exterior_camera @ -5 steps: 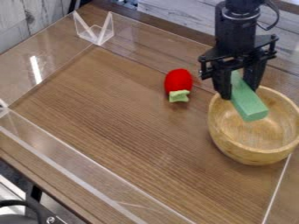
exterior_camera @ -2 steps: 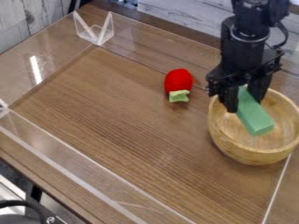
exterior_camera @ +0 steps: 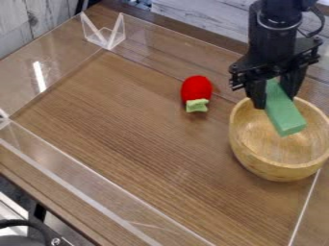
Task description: Remove the green block from the brown bowl and put it on the table
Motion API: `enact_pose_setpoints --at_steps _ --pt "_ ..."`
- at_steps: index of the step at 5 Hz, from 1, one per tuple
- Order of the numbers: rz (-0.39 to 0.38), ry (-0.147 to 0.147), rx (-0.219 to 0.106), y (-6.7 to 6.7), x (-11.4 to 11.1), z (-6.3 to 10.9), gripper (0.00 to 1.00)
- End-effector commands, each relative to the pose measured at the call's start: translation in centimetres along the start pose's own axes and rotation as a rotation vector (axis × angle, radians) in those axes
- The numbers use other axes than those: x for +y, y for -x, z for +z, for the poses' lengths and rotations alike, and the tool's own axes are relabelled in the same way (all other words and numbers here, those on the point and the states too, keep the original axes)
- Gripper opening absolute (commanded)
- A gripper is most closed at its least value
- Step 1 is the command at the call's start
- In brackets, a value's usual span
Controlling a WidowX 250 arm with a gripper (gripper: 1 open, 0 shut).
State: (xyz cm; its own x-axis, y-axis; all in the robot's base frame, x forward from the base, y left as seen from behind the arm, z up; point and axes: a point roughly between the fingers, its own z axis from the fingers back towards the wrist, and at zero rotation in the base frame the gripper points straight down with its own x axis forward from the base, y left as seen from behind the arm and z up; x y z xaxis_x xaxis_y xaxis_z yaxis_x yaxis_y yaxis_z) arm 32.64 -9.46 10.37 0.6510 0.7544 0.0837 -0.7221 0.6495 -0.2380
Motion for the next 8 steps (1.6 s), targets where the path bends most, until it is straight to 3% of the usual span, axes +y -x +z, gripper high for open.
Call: enact_pose_setpoints --at_steps 1,3,5,7,8 --pt "-0.039 0.031 -0.045 0.3 -0.7 0.7 0.0" --pt "0.111 -0.02 -0.11 -0.2 -0.6 0.0 0.0" --pt "0.148 -0.025 -0.112 -2.8 0.2 2.0 0.0" --pt "0.112 -0.034 -0.106 -2.6 0.3 0.4 0.0" --pt "0.002 -0.032 -0.097 -1.9 1.6 1.5 0.0"
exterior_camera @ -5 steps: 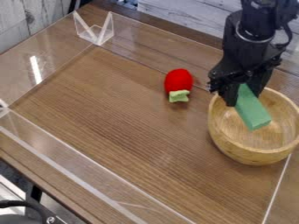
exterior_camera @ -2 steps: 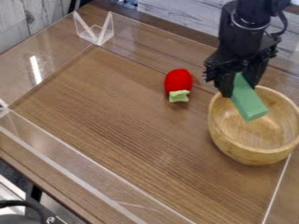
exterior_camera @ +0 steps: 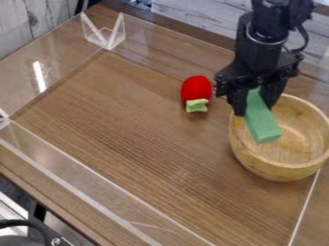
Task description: Remove the green block from the brown bowl and put it on the table
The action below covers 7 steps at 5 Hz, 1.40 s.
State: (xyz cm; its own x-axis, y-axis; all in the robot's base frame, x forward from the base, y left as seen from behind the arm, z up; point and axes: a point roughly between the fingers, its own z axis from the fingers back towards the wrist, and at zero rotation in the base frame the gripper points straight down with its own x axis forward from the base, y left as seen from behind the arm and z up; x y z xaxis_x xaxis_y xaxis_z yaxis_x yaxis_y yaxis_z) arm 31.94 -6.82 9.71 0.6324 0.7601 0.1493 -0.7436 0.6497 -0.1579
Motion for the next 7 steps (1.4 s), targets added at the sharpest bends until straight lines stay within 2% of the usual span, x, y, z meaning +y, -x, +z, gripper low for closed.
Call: enact_pose_setpoints --at_steps 1,2,3,4,5,7 --pt "-0.189 0.081 0.004 -0.7 1.0 3.3 0.0" --pt "-0.428 0.087 0.022 -1.2 4.4 3.4 0.0" --pt "-0.581 0.069 0.034 -2.7 6.9 3.1 0.0" --pt "-0.704 0.054 0.057 -2.8 7.9 2.8 0.0" --pt "-0.8 0.053 0.079 -2.7 8.3 2.9 0.0" --pt "-0.691 0.013 0.088 -2.2 8.5 1.4 0.0"
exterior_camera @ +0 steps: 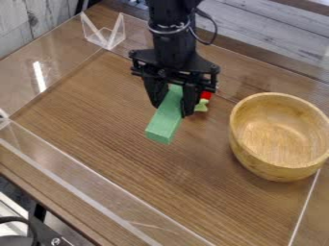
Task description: Remove the green block from the brown bowl and put it on the table
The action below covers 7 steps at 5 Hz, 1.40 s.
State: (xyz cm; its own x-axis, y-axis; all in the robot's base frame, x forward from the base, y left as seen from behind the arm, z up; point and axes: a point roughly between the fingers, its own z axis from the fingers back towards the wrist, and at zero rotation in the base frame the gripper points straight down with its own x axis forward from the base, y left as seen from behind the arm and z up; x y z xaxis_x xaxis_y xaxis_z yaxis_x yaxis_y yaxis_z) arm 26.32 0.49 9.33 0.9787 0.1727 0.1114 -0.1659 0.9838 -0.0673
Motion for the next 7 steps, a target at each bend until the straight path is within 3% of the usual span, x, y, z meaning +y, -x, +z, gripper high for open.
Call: enact_pose_setpoints --at_steps 1,2,4,5,7 --pt "-0.007 -0.005 -0.018 0.3 -0.3 -0.2 0.0" --pt "-0.001 -0.009 -0.009 0.9 -0.3 -1.0 0.0" --pt "-0.073 -0.02 -0.006 0.8 -2.8 -3.5 0.0" --pt "-0.055 -0.049 -0.008 0.6 -2.4 -4.1 0.0" --pt "-0.002 -0.071 -0.01 0.3 -0.7 -5.2 0.0"
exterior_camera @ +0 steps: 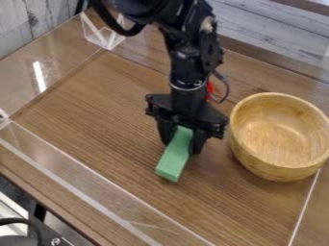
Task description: Remove the green block from the brown bowl and put it on the table
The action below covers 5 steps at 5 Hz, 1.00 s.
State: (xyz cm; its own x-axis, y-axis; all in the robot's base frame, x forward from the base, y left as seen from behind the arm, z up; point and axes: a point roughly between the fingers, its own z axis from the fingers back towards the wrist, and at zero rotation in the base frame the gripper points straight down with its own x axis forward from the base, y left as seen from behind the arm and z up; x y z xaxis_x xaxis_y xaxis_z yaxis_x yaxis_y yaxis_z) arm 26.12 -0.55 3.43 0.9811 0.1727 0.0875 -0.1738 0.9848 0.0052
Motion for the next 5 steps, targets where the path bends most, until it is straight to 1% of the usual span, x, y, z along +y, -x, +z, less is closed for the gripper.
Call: enact_pose_setpoints --at_steps 1,3,4,5 --pt "0.028 -0.004 -0.035 -0.7 0.8 0.5 0.0" --pt "-0.041 0.003 -0.044 -0.1 -0.4 2.7 0.0" --pt "-0.07 0.006 -0.045 0.0 -1.0 3.3 0.0" --pt "-0.017 0.001 -0.045 -0.8 -1.3 2.6 0.0"
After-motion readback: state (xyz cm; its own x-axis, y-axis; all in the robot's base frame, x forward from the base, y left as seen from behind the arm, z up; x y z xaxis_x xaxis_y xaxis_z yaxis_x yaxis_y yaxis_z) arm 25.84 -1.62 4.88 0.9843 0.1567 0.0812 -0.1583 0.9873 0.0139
